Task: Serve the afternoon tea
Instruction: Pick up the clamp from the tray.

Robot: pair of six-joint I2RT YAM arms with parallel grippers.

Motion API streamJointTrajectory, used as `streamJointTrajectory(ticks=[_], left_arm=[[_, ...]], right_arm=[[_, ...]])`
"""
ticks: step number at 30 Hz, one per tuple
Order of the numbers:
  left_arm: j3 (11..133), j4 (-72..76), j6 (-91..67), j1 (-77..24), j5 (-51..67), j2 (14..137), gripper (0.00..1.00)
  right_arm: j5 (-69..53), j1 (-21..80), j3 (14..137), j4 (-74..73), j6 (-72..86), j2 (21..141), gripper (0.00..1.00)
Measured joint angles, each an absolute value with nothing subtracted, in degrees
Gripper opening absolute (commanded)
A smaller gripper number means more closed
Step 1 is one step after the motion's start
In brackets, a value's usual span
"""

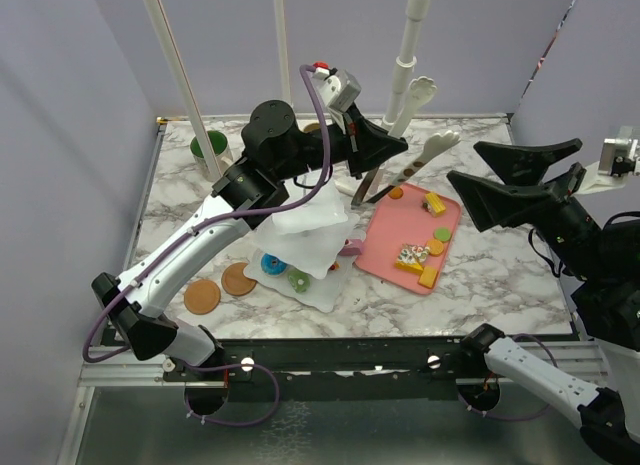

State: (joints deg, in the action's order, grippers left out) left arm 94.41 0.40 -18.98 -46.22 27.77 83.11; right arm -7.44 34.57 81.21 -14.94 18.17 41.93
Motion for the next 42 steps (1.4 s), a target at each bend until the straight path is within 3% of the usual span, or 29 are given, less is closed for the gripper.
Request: streamJointTrajectory(ticks=[5,14,22,31,35,42], left_arm=[[95.24,0.71,-19.27,-46.13,28.12,82.83,0.0],[95.96,0.38,-16.8,-46.06,26.65,82.83,0.0],[96.31,0.3,-9.54,-46.11,14.28,82.81,0.0],[96.31,0.32,-3.14,-48.51,2.98,82.83,0.0],[96.31,0.32,-0.67,-50.17,0.32,82.83,0.0],[96.29,0.34,1.1,-50.87,-0.8,83.15,0.0]], right_arm=[[-15.18,34.57,80.14,-14.39,18.96,43.09,0.89],[-17.32,34.57,74.87,-11.99,20.95,47.81,0.88],[-11.16,34.57,71.13,-6.76,23.49,49.32,0.74],[-9.04,34.57,69.87,0.78,26.24,51.0,0.69],[-8.43,34.57,69.89,2.42,26.33,52.71,0.6],[-8.43,34.61,69.89,4.29,26.06,54.11,0.33]])
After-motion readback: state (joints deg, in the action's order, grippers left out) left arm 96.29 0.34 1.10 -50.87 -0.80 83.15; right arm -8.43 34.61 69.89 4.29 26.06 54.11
